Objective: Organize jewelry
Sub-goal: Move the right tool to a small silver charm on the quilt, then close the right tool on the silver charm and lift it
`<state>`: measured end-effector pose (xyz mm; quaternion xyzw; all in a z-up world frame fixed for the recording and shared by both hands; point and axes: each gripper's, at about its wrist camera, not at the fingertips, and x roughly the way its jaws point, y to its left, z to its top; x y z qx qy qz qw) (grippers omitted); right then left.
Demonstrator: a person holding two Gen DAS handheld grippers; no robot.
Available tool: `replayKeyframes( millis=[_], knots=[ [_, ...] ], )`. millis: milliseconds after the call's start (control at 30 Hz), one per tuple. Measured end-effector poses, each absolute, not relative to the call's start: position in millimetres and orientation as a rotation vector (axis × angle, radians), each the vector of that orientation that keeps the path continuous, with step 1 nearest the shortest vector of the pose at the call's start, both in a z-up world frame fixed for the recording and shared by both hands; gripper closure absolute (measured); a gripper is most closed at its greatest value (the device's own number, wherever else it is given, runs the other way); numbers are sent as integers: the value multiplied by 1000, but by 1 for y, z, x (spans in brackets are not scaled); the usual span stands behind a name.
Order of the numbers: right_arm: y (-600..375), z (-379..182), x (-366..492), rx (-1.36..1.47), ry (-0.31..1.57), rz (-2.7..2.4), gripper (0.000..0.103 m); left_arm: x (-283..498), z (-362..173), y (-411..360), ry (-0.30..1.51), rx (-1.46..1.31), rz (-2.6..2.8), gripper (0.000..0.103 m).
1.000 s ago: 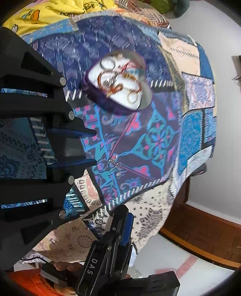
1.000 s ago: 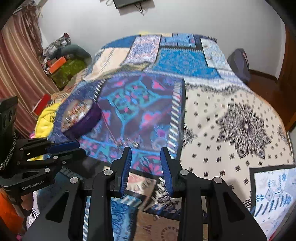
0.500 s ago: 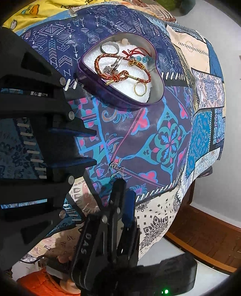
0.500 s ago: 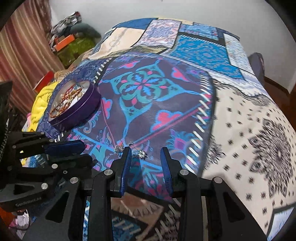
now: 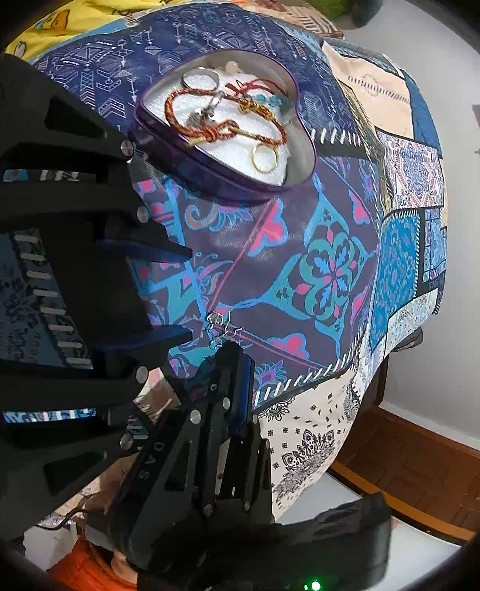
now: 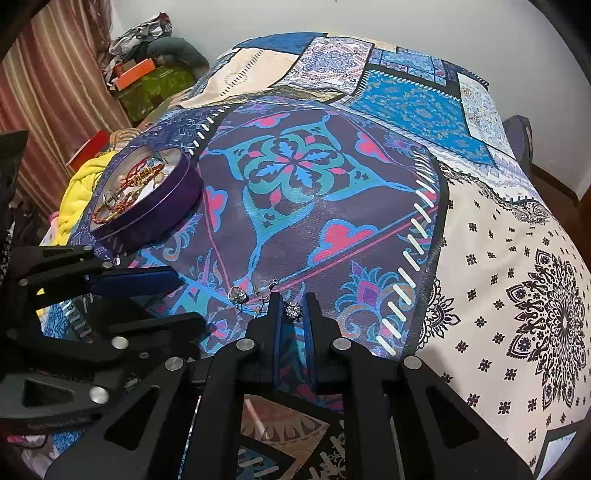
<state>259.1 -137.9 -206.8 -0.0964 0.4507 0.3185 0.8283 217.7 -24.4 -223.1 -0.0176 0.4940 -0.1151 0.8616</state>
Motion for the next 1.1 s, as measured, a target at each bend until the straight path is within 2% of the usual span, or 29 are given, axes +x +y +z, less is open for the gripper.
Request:
replayKeyframes(
  millis=[533, 600, 667, 733, 1100],
  knots=[
    [-168, -182, 256, -158, 878, 618, 94, 236, -228, -41, 1017, -37, -270, 68],
    [-170, -182, 255, -150, 876, 615, 94, 238, -229, -45, 1012, -21, -262, 73],
    [-173, -181, 254, -137, 876, 613, 94, 240, -230, -47, 1002, -5, -250, 84],
    [-176, -181, 254, -126, 873, 609, 94, 242, -232, -49, 997, 4, -251, 91],
    [-177, -171, 251, -102, 855, 610, 94, 229, -216, -44, 958, -1, -244, 91]
  ],
)
